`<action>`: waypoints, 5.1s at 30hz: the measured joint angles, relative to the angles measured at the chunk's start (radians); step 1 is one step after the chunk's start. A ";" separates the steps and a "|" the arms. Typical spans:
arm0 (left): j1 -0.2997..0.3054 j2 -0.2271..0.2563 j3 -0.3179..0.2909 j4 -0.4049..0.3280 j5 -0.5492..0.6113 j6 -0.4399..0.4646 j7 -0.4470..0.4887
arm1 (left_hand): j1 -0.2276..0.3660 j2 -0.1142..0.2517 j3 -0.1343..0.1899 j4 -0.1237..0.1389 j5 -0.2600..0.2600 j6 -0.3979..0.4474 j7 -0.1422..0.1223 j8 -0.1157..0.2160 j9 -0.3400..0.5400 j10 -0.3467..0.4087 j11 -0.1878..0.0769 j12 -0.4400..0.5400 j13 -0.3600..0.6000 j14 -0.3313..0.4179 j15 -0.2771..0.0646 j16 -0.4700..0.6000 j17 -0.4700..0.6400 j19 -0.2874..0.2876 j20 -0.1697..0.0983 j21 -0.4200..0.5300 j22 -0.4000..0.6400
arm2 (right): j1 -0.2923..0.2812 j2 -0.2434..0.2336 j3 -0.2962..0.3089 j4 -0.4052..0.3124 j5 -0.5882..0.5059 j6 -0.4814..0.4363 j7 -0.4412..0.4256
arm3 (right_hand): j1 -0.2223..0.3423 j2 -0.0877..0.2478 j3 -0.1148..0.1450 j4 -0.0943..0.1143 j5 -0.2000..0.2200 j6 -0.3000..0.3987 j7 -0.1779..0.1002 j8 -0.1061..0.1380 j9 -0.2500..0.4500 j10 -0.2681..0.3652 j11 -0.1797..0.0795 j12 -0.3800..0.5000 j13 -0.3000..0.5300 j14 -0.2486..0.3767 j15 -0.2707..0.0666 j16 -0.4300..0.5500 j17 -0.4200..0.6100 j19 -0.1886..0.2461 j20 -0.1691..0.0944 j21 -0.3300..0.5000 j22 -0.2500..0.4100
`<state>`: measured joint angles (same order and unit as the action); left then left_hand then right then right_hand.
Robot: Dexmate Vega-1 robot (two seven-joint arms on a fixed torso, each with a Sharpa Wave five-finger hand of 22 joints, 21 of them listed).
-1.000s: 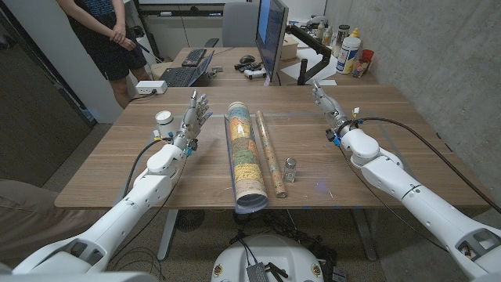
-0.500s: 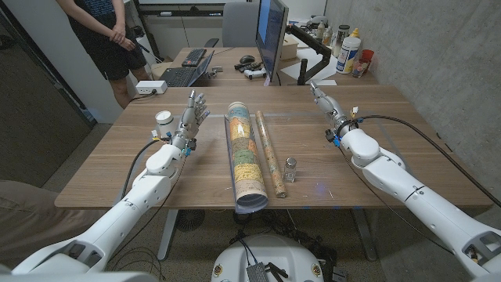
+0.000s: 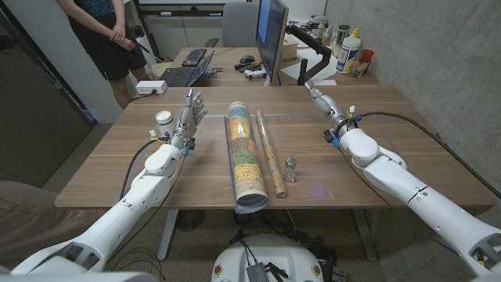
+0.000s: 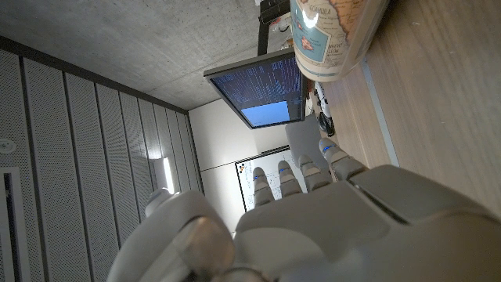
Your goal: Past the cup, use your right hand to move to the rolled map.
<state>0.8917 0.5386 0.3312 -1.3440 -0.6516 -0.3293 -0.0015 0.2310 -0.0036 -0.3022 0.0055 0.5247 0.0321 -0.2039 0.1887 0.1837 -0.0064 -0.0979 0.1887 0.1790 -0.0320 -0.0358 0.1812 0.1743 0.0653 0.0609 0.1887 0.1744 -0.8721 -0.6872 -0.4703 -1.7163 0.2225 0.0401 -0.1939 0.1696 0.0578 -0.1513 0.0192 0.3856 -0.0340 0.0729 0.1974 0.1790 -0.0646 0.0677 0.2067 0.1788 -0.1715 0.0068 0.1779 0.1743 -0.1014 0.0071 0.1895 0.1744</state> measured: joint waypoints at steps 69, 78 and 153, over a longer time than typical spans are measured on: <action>0.044 0.017 -0.005 -0.043 0.016 0.015 0.046 | 0.000 0.000 -0.004 0.004 0.000 0.000 0.000 0.000 0.000 -0.011 0.010 0.000 0.000 -0.020 0.001 0.000 0.000 -0.009 -0.016 0.000 0.000 | 0.088 -0.090 -0.141 -0.234 -0.384 -0.240 0.115 | 0.052 0.003 0.001 -0.031 0.032 -0.028 -0.057 -0.007 0.000 -0.002 -0.095 0.002 0.000 0.000 -0.036 0.004 0.000 0.018 -0.003 0.004 0.000; 0.052 0.028 -0.005 -0.064 0.026 0.026 0.058 | 0.000 0.000 -0.004 0.004 0.000 0.000 0.000 0.000 0.000 -0.011 0.010 0.000 0.000 -0.025 0.005 0.000 0.000 -0.009 -0.016 0.000 0.000 | 0.107 -0.093 -0.156 -0.233 -0.415 -0.239 0.156 | 0.037 -0.001 -0.003 -0.027 0.032 -0.025 -0.061 -0.007 0.000 -0.002 -0.095 0.002 0.000 0.000 -0.036 0.004 0.000 0.018 -0.003 0.004 0.000; 0.055 0.048 -0.003 -0.087 0.046 0.058 0.076 | 0.004 -0.004 -0.008 0.008 0.000 -0.004 0.004 0.000 0.000 -0.023 0.008 0.000 0.000 -0.036 0.000 0.000 0.000 -0.009 -0.016 0.000 0.000 | 0.182 -0.058 -0.294 -0.273 -0.859 -0.201 0.366 | -0.002 -0.019 -0.035 -0.012 0.051 -0.118 -0.060 -0.024 0.005 -0.024 -0.109 -0.004 0.005 0.000 -0.035 0.004 0.000 0.015 -0.007 0.004 0.000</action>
<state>0.9464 0.5864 0.3282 -1.4312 -0.6055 -0.2715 0.0745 0.2351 -0.0077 -0.3104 0.0137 0.5246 0.0286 -0.2001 0.1887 0.1836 -0.0296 -0.0894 0.1887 0.1789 -0.0675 -0.0359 0.1812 0.1742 0.0567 0.0449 0.1887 0.1744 -0.6902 -0.7456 -0.7643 -1.9895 -0.6368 -0.1614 0.1719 0.1675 0.0384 -0.1860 0.0071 0.4369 -0.1522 0.0126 0.1737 0.1841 -0.0882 -0.0410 0.2032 0.1839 -0.1715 -0.0286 0.1817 0.1743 -0.0866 -0.0002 0.1934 0.1743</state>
